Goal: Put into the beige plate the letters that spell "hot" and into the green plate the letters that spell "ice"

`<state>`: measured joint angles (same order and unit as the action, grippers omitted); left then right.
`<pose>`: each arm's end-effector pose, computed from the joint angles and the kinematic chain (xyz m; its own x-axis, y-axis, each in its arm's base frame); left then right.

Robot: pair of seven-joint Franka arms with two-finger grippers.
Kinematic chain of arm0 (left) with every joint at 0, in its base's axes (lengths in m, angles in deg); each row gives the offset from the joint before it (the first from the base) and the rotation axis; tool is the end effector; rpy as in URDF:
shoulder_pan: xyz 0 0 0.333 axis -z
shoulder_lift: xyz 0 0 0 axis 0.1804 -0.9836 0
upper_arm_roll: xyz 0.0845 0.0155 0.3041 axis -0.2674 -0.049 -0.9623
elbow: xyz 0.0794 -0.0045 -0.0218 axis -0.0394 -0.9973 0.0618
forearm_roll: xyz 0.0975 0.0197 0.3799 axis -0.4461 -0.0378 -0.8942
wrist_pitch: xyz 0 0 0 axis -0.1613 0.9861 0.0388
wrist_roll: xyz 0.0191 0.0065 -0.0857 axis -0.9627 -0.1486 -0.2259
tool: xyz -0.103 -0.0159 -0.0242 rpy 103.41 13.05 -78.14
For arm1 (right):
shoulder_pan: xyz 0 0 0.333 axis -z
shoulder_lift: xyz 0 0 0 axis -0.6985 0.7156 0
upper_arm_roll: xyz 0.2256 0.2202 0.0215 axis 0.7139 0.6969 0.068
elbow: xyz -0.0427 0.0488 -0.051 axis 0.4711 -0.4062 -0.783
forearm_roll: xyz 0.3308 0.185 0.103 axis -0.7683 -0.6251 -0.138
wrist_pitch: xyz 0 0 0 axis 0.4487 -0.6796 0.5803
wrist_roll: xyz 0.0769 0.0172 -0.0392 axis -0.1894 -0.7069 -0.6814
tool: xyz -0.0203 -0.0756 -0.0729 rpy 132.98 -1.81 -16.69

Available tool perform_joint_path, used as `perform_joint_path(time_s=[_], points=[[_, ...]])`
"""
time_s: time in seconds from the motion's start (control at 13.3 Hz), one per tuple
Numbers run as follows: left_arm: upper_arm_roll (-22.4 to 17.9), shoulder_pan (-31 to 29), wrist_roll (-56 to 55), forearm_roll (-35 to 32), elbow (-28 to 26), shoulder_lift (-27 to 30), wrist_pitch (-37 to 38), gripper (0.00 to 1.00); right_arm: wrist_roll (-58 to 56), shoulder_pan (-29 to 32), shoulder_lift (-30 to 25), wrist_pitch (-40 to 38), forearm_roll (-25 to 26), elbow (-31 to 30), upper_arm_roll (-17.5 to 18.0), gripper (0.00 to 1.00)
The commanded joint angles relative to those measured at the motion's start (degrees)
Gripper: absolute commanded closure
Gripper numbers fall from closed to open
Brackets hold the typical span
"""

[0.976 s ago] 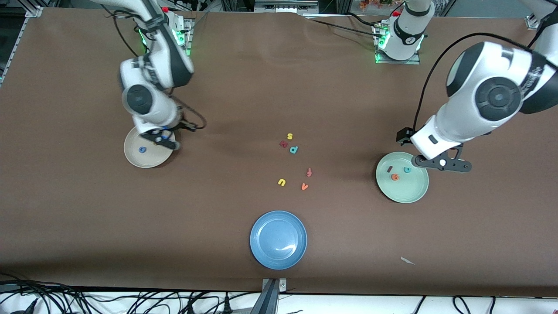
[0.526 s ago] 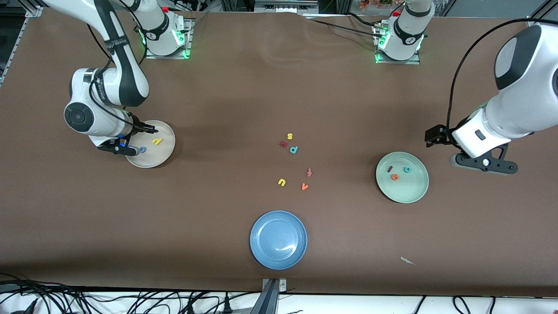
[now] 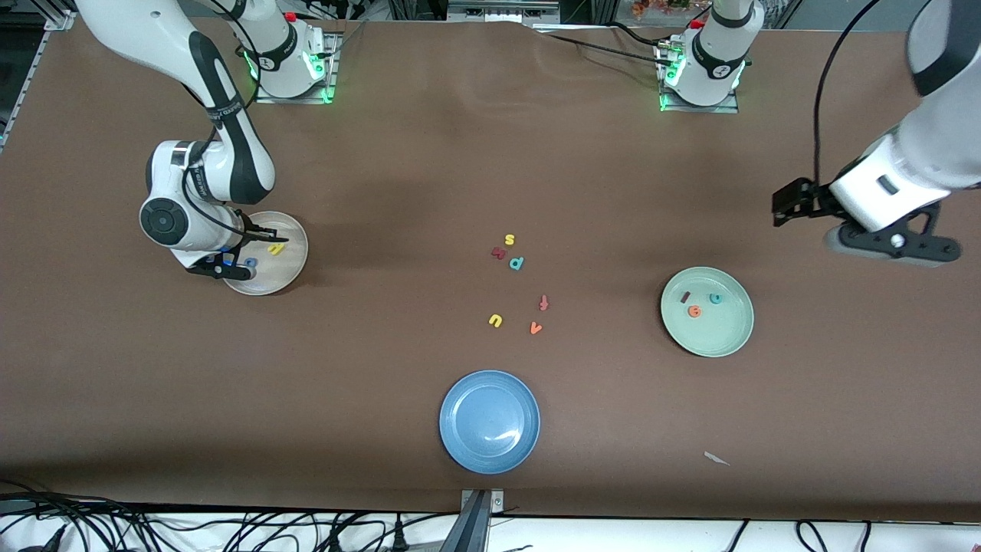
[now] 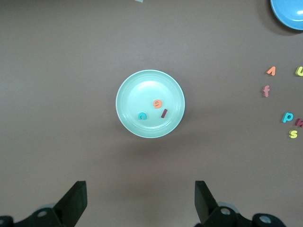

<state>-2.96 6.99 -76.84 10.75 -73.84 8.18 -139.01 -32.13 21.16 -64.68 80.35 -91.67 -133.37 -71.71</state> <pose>0.5879 -0.0587 0.5900 0.9862 -0.1520 -0.0653 -0.1531 -0.9881 -0.0119 0.5113 0.0239 0.1942 0.9384 -0.1434 -0.3143 -0.1051 -0.9852 0.1356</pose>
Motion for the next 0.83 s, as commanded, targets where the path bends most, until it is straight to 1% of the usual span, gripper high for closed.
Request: perform_joint_path(time_s=[0.0, 0.08, 0.15, 0.23, 0.3, 0.45, 0.53, 0.6, 0.75], points=[[-5.8, 6.1, 1.8, 1.5, -2.6, 5.3, 0.7, 0.0, -1.5, 0.6, -0.4, -0.2, 0.1, -0.3, -0.1, 0.61], [-6.2, 7.0, 1.6, 1.3, -2.8, 5.5, 0.7, 0.0, -1.5, 0.6, -0.6, -0.2, 0.1, -0.2, -0.3, 0.21], [-6.3, 7.3, 1.5, 0.8, -2.9, 5.4, 0.4, 0.0, -1.4, 0.6, -1.2, -0.4, 0.0, 0.2, -0.3, 0.09], [-6.9, 7.6, 1.4, 0.8, -3.1, 5.5, 0.4, 0.0, -1.4, 0.6, -2.6, -1.5, 0.0, 0.9, -0.3, 0.03], [-8.7, 9.5, 1.3, 0.7, -3.2, 5.7, 0.3, 0.0, -1.4, 0.6, -3.8, -3.4, -0.3, 2.1, -0.6, 0.02], [-9.9, 10.6, 1.3, 0.9, -3.1, 5.8, 0.3, 0.0, -0.7, 0.6, -6.6, -9.1, -0.4, 6.5, -0.9, 0.02], [-10.2, 10.6, 1.3, 1.1, -3.1, 5.8, 0.3, 0.0, -1.4, 0.6, -7.0, -12.7, -0.4, 10.4, -1.4, 0.02], [-10.7, 10.7, 1.3, 1.1, -3.1, 5.8, 0.2, 0.0, -1.5, 0.6, -7.0, -18.0, -0.3, 15.5, -2.4, 0.01], [-11.6, 11.0, 1.3, 1.3, -3.2, 6.5, 0.2, 0.0, -1.5, 0.6, -6.7, -29.4, -0.4, 26.6, -2.8, 0.01]])
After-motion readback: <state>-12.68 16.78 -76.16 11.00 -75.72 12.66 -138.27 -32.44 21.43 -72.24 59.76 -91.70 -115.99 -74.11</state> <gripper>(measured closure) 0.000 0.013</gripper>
